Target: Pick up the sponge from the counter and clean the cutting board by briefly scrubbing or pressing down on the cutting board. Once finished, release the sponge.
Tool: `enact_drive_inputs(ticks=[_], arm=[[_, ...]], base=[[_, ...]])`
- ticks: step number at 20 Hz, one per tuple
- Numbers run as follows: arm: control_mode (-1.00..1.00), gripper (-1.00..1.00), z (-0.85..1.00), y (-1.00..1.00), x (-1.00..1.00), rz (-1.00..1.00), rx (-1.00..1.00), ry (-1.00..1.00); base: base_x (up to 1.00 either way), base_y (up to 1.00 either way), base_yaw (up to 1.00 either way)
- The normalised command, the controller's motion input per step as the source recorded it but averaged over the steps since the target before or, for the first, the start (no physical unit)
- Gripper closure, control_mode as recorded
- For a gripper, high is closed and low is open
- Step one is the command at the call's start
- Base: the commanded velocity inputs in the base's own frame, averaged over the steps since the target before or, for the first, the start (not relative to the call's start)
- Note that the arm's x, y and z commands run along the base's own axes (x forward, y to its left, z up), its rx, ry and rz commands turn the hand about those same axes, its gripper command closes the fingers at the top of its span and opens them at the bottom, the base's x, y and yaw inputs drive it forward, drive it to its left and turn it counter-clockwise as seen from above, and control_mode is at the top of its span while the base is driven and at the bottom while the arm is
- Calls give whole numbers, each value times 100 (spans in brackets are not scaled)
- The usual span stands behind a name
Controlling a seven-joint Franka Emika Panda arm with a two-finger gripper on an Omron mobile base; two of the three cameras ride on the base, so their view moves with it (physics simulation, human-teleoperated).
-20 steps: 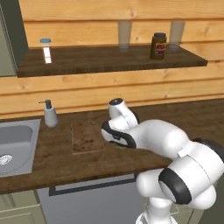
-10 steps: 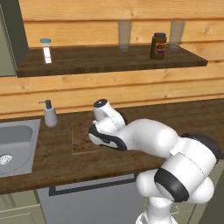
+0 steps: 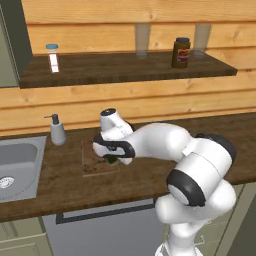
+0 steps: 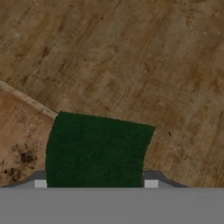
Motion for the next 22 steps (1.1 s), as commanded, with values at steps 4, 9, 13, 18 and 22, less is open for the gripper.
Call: enact_drive_inputs(ticks=[4,9,13,18,22], arm=[[-100,100,0,50,32,-8,-10,16],[-100,100,0,46,20,-9,-13,9],[-100,100,0,40,11,-10,-10,2],[-100,100,-4,5,-14,-5,-1,-2],[-100,100,-29,0,-14,-7,0,-7]], base=[[0,0,0],[0,0,0],[0,0,0],[0,0,0],[0,0,0]])
